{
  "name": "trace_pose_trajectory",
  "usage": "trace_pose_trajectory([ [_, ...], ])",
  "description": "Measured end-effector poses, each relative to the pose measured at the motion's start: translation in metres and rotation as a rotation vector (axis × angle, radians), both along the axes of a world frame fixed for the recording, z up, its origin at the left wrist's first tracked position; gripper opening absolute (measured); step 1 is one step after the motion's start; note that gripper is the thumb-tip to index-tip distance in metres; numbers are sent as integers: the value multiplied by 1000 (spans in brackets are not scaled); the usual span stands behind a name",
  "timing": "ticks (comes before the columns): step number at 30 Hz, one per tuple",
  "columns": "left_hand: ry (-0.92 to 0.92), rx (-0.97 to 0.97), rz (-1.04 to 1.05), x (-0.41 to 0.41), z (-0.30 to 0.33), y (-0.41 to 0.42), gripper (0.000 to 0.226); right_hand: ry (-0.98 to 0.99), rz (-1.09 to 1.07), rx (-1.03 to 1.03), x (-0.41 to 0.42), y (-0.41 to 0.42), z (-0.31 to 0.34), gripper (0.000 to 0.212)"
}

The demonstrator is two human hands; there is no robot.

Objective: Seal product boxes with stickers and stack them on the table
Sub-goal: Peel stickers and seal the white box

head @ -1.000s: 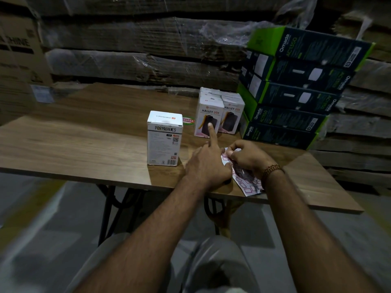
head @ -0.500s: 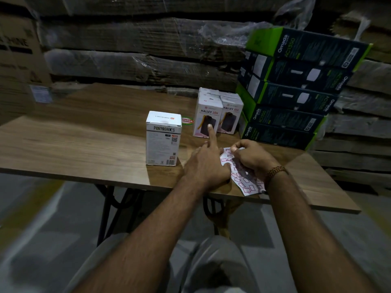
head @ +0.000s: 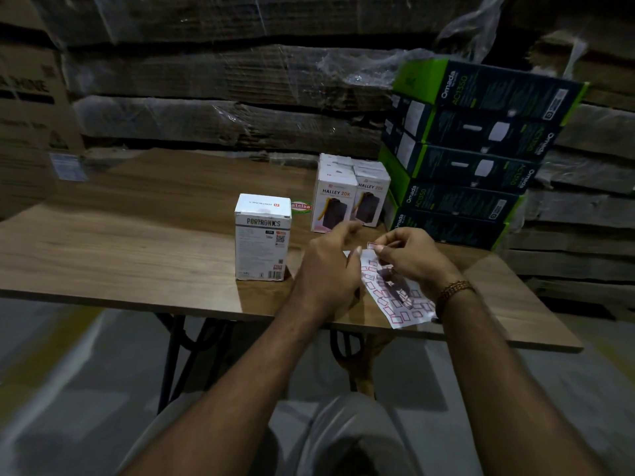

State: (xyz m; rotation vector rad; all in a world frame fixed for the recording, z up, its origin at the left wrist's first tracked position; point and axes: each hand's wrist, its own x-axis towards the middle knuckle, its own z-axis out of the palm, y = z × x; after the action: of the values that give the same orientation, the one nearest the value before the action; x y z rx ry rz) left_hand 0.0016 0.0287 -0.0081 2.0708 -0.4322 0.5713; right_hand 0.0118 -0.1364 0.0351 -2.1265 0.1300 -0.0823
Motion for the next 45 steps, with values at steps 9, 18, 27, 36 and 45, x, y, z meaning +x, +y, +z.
trace_pose_trajectory([
  [9, -122, -193, 176, -39, 20, 3, 21, -241, 158, 39, -20, 10, 23, 3],
  [18, -624, -340, 449, -67, 41, 61, 20, -528, 246, -77, -33, 51, 48, 13],
  [27, -333, -199, 418, -40, 31, 121, 26, -604, 317, -285, -30, 100, 72, 13],
  [36, -334, -38, 209, -33, 23, 143, 30, -506, 393, -415, -24, 130, 80, 11],
  [45, -359, -142, 244, -29, 18, 135, 25, -411, 430, -567, -23, 138, 92, 10],
])
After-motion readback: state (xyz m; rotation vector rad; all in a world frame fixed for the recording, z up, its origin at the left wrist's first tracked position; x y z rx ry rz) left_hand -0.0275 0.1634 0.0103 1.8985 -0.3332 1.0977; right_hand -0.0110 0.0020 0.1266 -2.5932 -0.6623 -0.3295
